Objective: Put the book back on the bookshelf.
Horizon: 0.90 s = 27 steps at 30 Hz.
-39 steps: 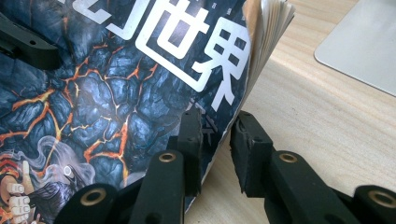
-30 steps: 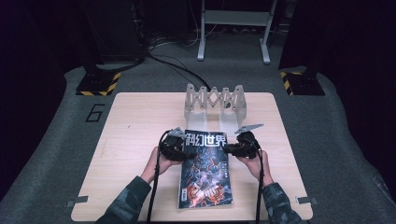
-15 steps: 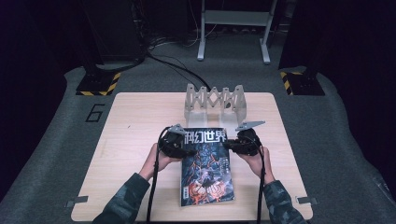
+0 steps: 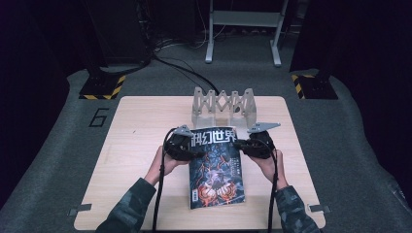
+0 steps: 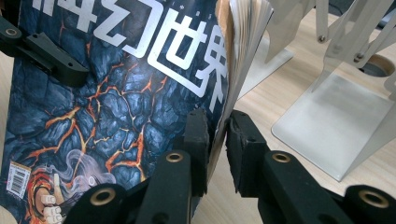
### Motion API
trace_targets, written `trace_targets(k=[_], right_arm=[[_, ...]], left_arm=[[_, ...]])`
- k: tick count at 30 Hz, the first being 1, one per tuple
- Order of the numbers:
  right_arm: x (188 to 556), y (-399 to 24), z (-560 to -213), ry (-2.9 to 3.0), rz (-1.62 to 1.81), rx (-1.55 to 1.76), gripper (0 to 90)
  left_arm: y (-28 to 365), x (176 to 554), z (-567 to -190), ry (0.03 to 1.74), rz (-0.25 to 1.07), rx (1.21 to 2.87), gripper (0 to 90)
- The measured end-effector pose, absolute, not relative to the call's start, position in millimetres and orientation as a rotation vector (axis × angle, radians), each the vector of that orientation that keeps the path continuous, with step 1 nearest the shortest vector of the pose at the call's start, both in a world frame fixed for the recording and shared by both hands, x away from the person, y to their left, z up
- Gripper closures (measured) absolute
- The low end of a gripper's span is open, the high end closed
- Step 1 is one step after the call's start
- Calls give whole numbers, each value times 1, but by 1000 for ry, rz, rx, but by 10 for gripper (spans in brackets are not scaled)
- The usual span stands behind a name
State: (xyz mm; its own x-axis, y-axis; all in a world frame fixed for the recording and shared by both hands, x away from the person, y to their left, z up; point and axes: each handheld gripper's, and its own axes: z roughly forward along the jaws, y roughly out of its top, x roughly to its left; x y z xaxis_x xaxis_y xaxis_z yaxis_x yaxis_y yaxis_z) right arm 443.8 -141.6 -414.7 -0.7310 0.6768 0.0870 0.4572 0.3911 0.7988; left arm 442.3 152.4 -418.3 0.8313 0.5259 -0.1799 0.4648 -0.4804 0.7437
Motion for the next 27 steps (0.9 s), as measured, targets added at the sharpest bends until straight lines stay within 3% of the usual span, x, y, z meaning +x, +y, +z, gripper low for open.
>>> trace_targets(k=[27], right_arm=[[438,-143,-387,2276,1300,921,800]], left_arm=[[146,438,-393,595,330,2149,719]])
